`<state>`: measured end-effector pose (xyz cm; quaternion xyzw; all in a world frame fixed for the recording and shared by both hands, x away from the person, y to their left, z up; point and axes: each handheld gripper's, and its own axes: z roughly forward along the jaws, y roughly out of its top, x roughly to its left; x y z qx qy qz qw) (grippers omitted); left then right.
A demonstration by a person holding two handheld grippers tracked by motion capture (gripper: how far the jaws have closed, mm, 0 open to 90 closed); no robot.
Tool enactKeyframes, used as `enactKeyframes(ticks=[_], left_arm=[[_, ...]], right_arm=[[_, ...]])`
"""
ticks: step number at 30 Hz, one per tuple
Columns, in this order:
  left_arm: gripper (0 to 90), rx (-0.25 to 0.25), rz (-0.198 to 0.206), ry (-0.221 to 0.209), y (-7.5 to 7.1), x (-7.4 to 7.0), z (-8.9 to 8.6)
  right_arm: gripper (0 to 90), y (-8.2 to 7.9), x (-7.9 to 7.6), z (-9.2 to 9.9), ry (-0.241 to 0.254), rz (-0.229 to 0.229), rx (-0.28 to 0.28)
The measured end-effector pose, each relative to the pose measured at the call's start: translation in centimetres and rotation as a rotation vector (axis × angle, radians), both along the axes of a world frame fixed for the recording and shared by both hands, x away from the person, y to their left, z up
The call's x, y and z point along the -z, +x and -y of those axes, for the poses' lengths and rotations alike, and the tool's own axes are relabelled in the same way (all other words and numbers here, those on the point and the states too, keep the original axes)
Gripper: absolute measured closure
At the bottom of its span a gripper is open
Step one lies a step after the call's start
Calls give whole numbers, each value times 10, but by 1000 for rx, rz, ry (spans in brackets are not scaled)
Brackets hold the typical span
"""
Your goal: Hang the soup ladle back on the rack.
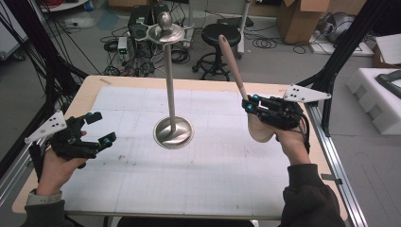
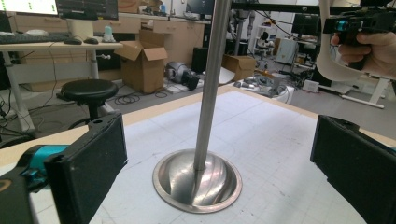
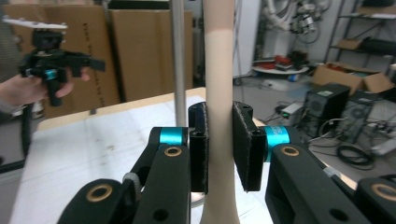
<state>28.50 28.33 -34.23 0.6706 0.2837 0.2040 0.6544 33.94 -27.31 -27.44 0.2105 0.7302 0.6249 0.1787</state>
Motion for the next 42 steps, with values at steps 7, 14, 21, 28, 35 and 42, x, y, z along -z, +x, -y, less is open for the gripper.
enactKeyframes(ticks=[7,14,21,28,35,42], left_arm=[[40,-3,-2,-3,0,0,0],[41,-4,-3,-1,0,0,0],[41,-4,-2,-1,0,0,-1],[41,-4,0,0,0,0,-2],[41,-3,2,-4,-1,-1,-3],[41,-4,2,-2,-1,-1,-3]], right_arm=[[781,-6,4,-5,26,2,63],[780,-13,11,-15,44,-14,104],[780,-15,11,-27,39,5,78],[780,-14,7,-39,44,15,52],[780,-13,8,-49,44,15,26],[781,-10,7,-56,44,9,-7]])
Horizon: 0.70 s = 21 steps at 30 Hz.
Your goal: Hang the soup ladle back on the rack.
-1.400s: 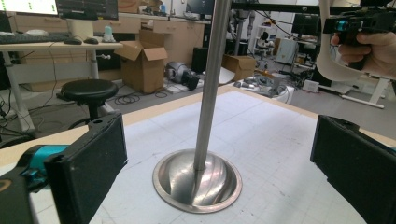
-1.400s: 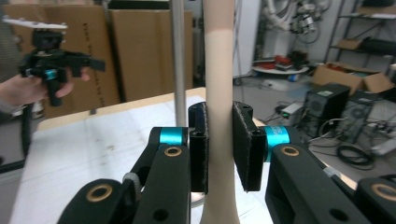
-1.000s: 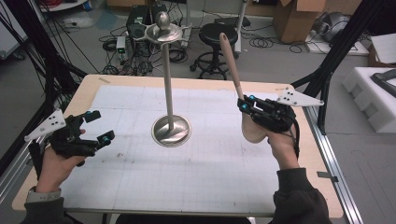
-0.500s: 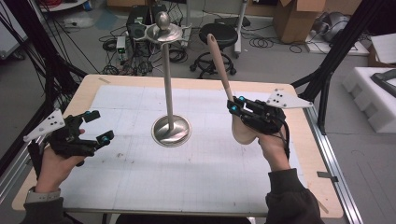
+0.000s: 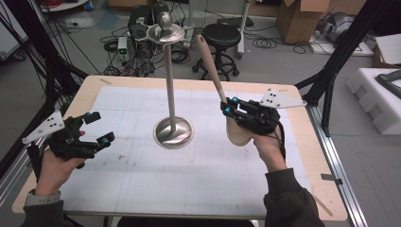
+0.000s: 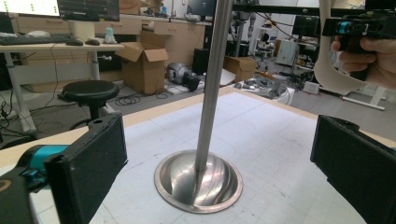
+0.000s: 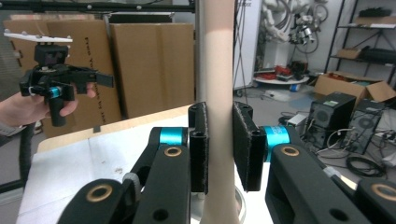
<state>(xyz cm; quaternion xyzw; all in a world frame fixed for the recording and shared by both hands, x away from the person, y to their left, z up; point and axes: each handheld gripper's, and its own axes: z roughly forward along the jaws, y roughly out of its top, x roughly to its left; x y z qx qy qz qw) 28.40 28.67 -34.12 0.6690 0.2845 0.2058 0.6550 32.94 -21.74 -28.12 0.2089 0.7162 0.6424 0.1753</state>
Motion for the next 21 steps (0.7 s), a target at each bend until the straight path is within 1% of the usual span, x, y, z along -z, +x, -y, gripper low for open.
enactKeyframes(ticks=[7,11,15,16,19,21], left_arm=[[40,-2,4,-4,0,-1,-1],[41,-3,5,-5,-1,-1,-2],[40,-5,7,-7,-1,-1,-3],[41,-5,8,-10,-1,-2,-3],[40,-5,8,-12,-1,-2,-3],[41,-6,8,-10,-1,-2,-3]], right_arm=[[781,4,-3,-7,-1,-5,-8],[781,6,-1,-9,-4,-15,-3],[781,7,0,-11,-11,-24,-14],[780,7,1,-12,-11,-17,-17],[781,8,2,-14,-9,-26,-17],[780,9,3,-16,-14,-25,-12]])
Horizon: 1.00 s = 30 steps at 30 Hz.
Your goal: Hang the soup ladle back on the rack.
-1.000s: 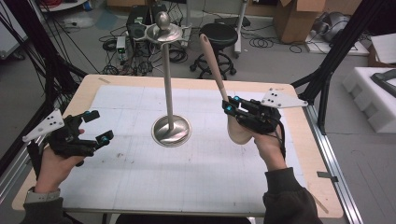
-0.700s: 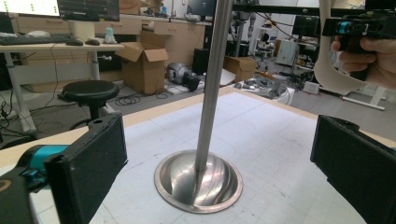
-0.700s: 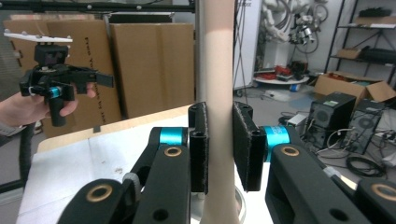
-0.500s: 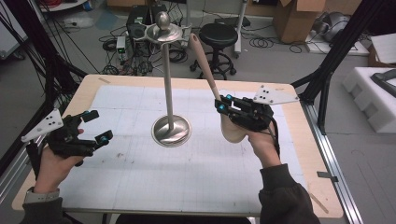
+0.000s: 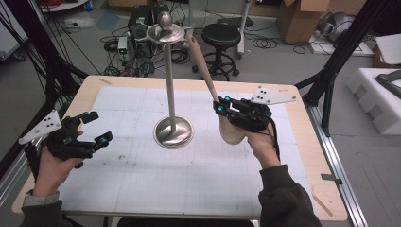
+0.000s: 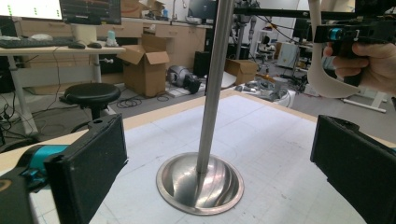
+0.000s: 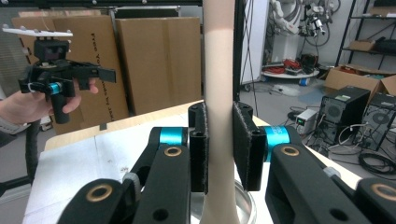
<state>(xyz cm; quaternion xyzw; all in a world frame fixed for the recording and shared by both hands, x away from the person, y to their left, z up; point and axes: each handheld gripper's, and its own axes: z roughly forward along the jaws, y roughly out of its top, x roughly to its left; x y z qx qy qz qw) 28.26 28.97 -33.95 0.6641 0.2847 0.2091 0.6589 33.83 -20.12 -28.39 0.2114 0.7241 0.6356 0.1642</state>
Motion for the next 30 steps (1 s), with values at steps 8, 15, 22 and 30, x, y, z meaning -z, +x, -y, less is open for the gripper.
enactKeyframes(ticks=[8,15,22,30], left_arm=[[41,-2,0,-1,0,0,0],[41,-2,1,1,0,-1,-1],[41,-1,4,-3,-1,-1,-2],[41,-2,4,-2,-1,-1,-2]], right_arm=[[780,3,3,-6,-2,-1,-1],[781,7,4,-12,-6,-9,1],[781,12,10,-20,-24,-27,-7],[781,14,10,-26,-39,-17,14]])
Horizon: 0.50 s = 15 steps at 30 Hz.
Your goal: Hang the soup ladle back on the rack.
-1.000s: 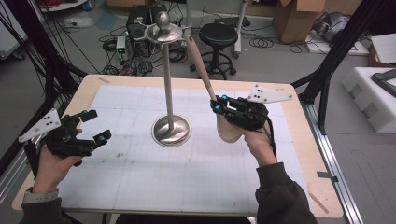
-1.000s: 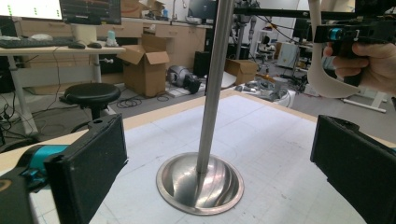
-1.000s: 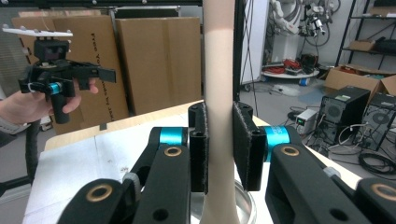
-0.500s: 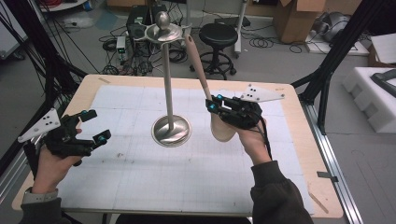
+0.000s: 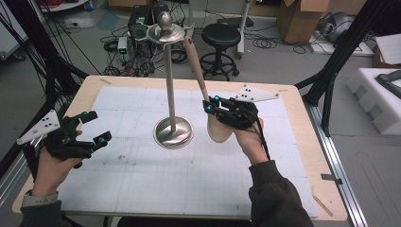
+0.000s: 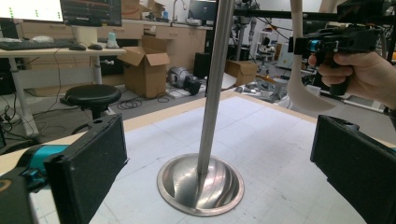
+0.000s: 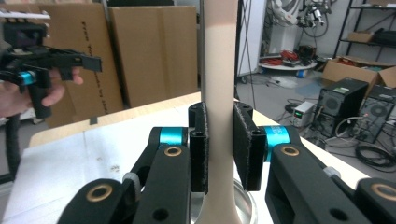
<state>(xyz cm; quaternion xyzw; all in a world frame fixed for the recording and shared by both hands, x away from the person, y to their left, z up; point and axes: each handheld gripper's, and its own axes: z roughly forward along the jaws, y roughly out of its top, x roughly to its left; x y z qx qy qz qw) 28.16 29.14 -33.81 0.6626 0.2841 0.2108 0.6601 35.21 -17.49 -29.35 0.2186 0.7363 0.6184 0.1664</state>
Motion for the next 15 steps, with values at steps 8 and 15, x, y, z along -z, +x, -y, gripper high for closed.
enactKeyframes(ticks=[8,15], left_arm=[[40,2,2,-2,0,0,-1],[41,0,-1,-5,0,0,-1]], right_arm=[[780,3,4,-9,-14,-4,13],[780,4,7,-16,-12,-10,14]])
